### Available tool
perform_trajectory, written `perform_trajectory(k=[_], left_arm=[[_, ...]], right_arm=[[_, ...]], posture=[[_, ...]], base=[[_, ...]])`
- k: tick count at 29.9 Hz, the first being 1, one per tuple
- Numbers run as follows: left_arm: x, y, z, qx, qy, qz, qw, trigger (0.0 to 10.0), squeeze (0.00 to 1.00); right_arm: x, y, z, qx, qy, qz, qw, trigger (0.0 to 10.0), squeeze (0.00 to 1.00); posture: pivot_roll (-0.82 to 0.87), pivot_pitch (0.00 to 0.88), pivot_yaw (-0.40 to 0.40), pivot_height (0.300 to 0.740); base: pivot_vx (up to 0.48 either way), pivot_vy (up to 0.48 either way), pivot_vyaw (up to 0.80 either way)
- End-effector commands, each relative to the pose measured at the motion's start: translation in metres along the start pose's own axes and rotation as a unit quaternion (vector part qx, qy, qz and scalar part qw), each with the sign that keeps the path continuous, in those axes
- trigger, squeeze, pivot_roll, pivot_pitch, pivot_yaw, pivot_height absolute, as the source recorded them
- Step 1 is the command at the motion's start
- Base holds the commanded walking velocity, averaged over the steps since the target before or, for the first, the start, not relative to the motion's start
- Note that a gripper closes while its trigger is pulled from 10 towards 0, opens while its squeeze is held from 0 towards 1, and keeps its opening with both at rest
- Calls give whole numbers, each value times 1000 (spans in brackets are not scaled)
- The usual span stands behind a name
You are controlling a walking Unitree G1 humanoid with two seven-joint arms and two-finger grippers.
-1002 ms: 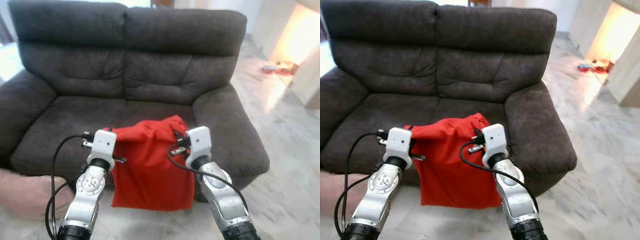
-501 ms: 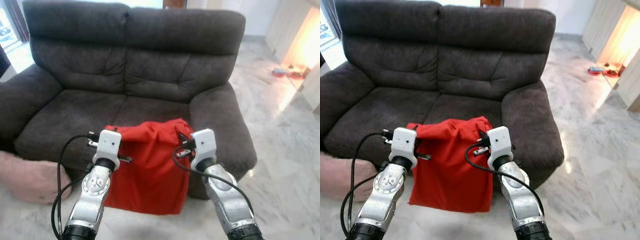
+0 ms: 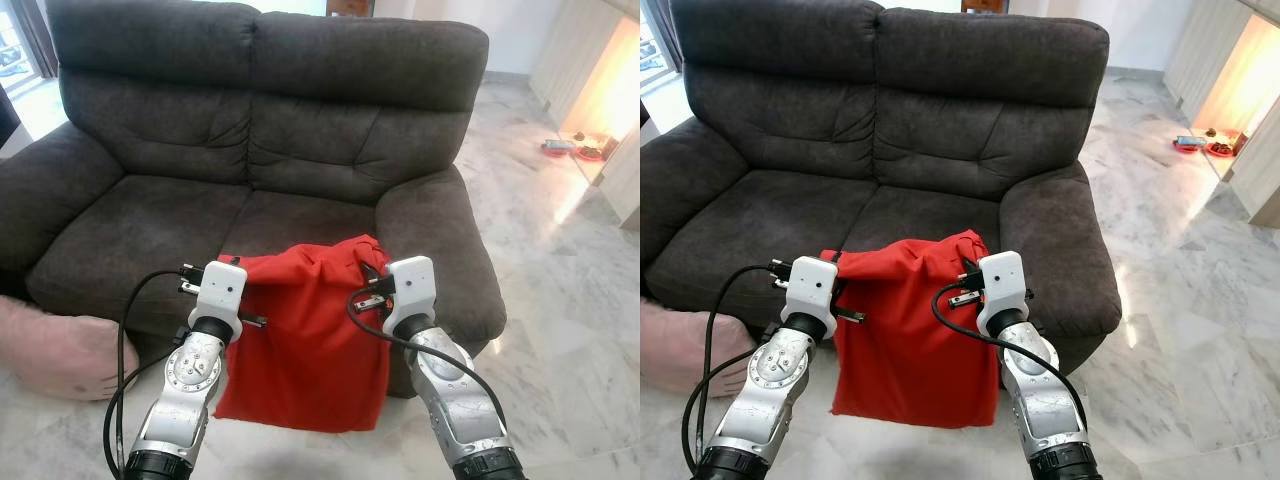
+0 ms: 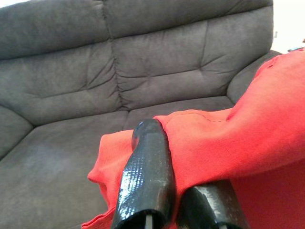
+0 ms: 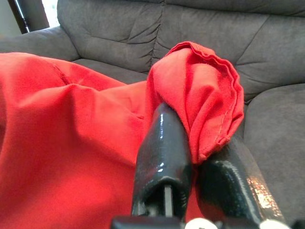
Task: Move the pillow to the sofa from floor
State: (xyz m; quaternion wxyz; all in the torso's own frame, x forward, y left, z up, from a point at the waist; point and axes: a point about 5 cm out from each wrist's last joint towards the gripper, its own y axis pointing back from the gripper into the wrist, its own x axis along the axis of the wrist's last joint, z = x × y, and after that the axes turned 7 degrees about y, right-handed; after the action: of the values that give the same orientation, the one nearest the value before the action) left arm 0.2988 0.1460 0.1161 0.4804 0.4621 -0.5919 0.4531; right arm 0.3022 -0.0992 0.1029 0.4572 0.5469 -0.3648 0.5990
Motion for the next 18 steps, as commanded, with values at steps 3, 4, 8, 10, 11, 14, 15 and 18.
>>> perform_trajectory(k=[3, 4, 8, 10, 11, 14, 15, 18], left_arm=[[34, -5, 4, -17, -34, 85, 996, 10000, 0], [35, -5, 4, -16, -37, 87, 995, 10000, 0], [37, -4, 2, -16, -51, 94, 994, 10000, 0], [38, -3, 2, -14, -56, 96, 994, 10000, 0], [39, -2, 2, -13, -57, 97, 994, 10000, 0], [40, 1, 0, -5, -68, 102, 992, 10000, 0], [42, 1, -1, 0, -72, 106, 992, 10000, 0], [45, 1, -3, 6, -73, 112, 991, 10000, 0]], right_arm=[[23, -4, 1, -11, -4, 56, 998, 10000, 0], [23, -5, 2, -13, -6, 58, 998, 10000, 0], [27, -5, 3, -18, -10, 70, 997, 10000, 0], [29, -4, 3, -20, -10, 77, 997, 10000, 0], [30, -4, 4, -20, -10, 79, 997, 10000, 0], [33, -3, 6, -29, -14, 87, 996, 10000, 0], [32, -3, 6, -30, -15, 87, 996, 10000, 0], [31, -2, 5, -30, -14, 86, 996, 10000, 0]], posture=[[158, 0, -56, 740], [158, 0, -56, 740], [151, 0, -51, 740], [147, 0, -50, 740], [147, 0, -50, 740], [147, 0, -49, 740], [150, 0, -50, 740], [151, 0, -52, 740]], base=[[0, 0, 0], [0, 0, 0], [0, 0, 0], [0, 0, 0], [0, 0, 0], [0, 0, 0], [0, 0, 0], [82, 0, 0]])
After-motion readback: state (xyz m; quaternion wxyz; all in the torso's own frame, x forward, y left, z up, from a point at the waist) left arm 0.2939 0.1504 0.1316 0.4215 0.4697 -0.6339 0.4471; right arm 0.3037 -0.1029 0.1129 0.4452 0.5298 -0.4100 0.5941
